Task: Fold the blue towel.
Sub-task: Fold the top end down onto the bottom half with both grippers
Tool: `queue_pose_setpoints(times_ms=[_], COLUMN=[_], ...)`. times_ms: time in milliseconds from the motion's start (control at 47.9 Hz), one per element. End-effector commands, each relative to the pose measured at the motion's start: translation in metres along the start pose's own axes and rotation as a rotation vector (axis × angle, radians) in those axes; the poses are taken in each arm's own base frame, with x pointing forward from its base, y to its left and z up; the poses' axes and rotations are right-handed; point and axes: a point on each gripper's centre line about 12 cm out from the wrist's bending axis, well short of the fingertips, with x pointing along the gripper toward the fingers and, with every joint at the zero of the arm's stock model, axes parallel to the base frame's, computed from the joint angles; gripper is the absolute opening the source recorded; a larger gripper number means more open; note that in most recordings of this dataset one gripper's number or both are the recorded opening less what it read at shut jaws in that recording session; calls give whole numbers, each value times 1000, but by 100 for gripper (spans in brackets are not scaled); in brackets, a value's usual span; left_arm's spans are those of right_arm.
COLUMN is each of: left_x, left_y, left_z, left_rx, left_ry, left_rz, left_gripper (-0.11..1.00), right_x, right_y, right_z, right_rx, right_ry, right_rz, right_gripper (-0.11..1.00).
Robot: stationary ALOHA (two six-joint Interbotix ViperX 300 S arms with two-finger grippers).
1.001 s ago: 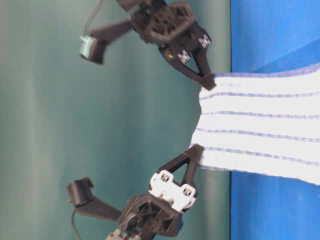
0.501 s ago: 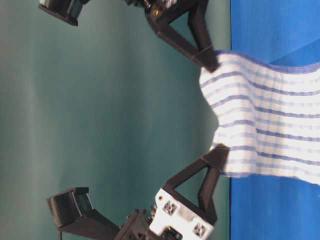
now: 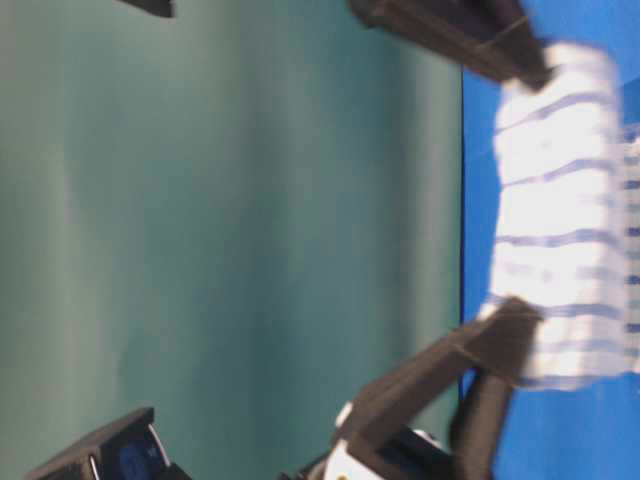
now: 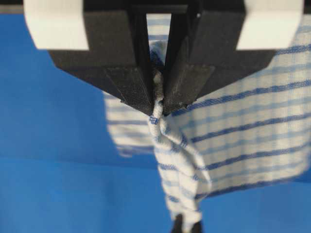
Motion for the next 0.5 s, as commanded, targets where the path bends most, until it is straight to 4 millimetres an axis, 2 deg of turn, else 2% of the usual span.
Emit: queue_pose_setpoints(times_ms=[0, 250, 480], left_x=[2, 14, 14], left_y=[-9, -10, -10], left_z=[5, -14, -16], left_rx=[-4, -20, -19], left_ry=[-27, 29, 34], left_rz=[-18, -14, -12], left_gripper=[4, 4, 4], right_x=[4, 16, 17], right_y=[9, 14, 14], right_z=[3, -8, -9], right_rx=[5, 11, 9], right_ry=[-16, 18, 21], right_rz=[10, 2, 1], right_gripper=[-2, -2, -1])
